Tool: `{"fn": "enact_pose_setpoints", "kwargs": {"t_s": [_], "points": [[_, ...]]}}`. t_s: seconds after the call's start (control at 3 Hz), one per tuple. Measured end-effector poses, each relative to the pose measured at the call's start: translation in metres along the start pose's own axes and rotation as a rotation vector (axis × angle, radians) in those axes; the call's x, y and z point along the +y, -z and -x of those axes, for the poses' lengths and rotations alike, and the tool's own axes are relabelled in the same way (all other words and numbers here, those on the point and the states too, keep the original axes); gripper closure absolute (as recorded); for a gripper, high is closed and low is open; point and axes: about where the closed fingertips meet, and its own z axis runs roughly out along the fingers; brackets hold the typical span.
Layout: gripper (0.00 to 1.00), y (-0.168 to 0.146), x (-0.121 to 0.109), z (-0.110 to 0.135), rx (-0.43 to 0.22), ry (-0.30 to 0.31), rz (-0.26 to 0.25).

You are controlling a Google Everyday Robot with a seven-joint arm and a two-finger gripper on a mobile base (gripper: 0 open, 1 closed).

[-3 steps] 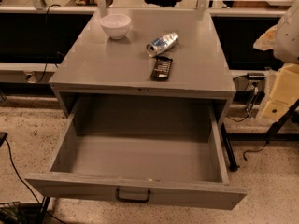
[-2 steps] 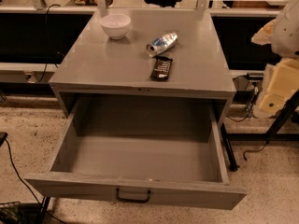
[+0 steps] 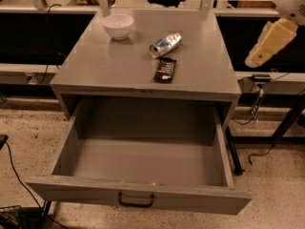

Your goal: Place rxbar chocolate into top drawer

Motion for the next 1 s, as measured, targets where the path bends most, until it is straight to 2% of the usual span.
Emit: {"fn": "enact_pose_setpoints", "kwargs": {"t_s": [0.33, 0.67, 1.0], "points": [[0.0, -0.028, -0.06, 0.01, -0.179, -0.056, -0.105], [0.0, -0.07, -0.082, 0.009, -0.278, -0.122, -0.101], [0.0, -0.071, -0.081, 0.009, -0.277, -0.122, -0.098]]}}
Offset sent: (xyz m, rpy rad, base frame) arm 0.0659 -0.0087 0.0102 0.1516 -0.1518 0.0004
